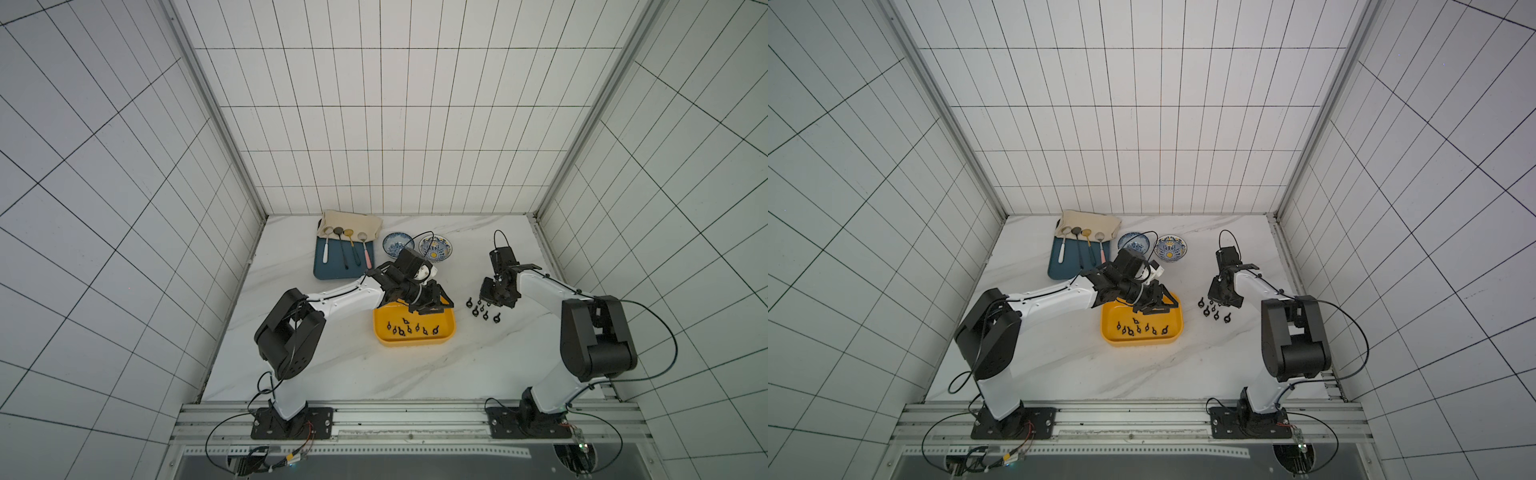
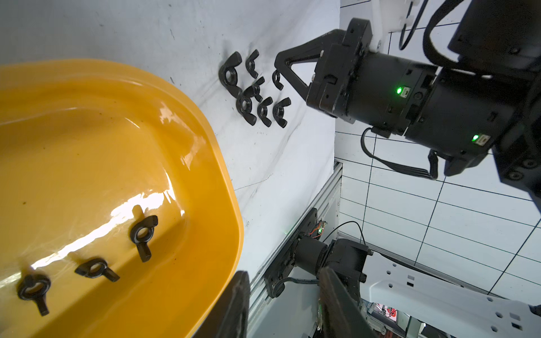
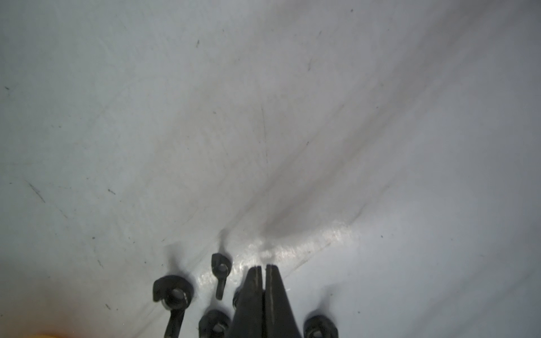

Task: Take out the wing nut from the storage box
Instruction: Place the wing nut at the center of the board.

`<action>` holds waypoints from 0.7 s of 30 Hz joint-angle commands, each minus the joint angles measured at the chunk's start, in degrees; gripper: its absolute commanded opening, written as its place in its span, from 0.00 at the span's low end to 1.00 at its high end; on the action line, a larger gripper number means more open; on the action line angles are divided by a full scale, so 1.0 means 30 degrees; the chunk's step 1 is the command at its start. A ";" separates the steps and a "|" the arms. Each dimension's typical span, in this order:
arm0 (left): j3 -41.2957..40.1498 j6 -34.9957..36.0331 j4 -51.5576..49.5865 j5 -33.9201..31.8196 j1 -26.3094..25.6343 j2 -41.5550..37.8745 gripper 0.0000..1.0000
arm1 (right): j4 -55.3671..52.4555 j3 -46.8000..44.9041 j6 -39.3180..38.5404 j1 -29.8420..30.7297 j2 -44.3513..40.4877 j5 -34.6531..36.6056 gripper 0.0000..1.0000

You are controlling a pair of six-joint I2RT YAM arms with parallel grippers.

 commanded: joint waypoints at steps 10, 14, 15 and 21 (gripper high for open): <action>0.0225 0.0549 -0.0338 -0.0028 0.0013 -0.0214 0.43 | 0.0054 -0.0233 -0.0072 -0.0391 0.1430 0.0002 0.02; 0.0300 0.0602 -0.0366 -0.0009 0.0027 -0.0186 0.43 | -0.0017 -0.0371 -0.0101 -0.0384 0.1345 -0.0044 0.12; 0.0323 0.0604 -0.0364 0.0012 0.0026 -0.0183 0.42 | -0.0045 -0.0380 -0.0101 -0.0402 0.1231 -0.0062 0.16; -0.0104 0.0655 -0.0111 0.0071 0.0101 -0.0665 0.43 | -0.0519 -0.0140 -0.0270 -0.0391 0.0152 0.0470 0.23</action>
